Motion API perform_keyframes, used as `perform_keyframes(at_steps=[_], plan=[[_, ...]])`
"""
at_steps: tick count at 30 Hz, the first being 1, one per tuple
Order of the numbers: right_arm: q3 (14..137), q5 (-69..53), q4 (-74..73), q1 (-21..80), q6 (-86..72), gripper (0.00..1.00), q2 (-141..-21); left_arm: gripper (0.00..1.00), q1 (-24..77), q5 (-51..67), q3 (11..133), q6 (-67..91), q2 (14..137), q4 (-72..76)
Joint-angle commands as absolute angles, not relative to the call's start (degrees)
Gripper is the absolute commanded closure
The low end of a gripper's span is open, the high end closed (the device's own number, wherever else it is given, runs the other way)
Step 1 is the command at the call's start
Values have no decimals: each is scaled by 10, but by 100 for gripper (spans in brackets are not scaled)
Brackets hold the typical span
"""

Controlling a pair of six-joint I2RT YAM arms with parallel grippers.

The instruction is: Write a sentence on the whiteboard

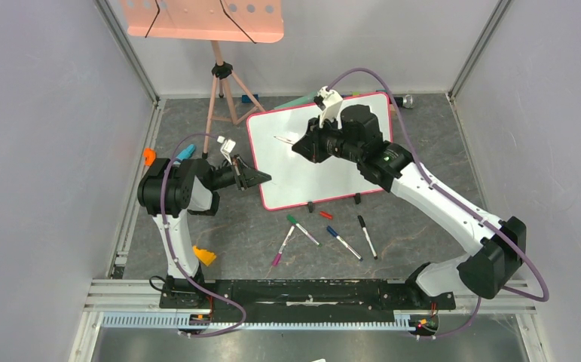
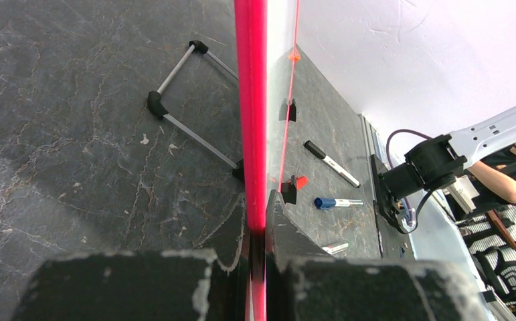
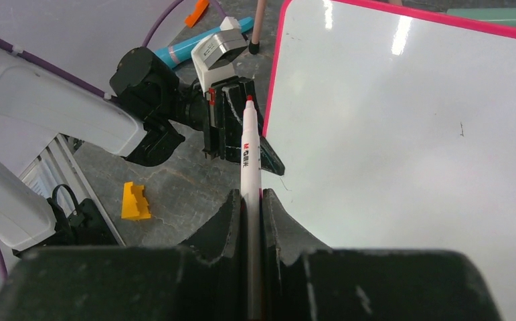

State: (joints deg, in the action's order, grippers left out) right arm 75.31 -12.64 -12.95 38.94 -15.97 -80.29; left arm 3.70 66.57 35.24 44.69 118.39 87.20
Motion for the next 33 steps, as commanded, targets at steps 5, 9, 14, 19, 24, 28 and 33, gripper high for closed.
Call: perform_keyframes(at_steps=[5, 9, 14, 19, 24, 28, 33], plan=[[838, -57, -178, 398, -120, 100, -826, 95, 30, 646, 341, 322, 1205, 892], [923, -35, -246, 406, -88, 100, -878, 95, 41, 658, 348, 275, 1209, 893], [978, -39, -290, 410, -45, 100, -925, 95, 40, 656, 370, 285, 1228, 892], [1018, -30, -296, 415, -13, 100, -959, 93, 40, 634, 382, 322, 1238, 892], [1043, -33, -294, 417, 2, 100, -978, 93, 38, 605, 399, 356, 1243, 892], [1044, -44, -288, 419, 18, 100, -985, 92, 32, 618, 412, 374, 1252, 892], [1054, -45, -290, 421, 28, 100, -1001, 92, 32, 627, 397, 346, 1239, 892]])
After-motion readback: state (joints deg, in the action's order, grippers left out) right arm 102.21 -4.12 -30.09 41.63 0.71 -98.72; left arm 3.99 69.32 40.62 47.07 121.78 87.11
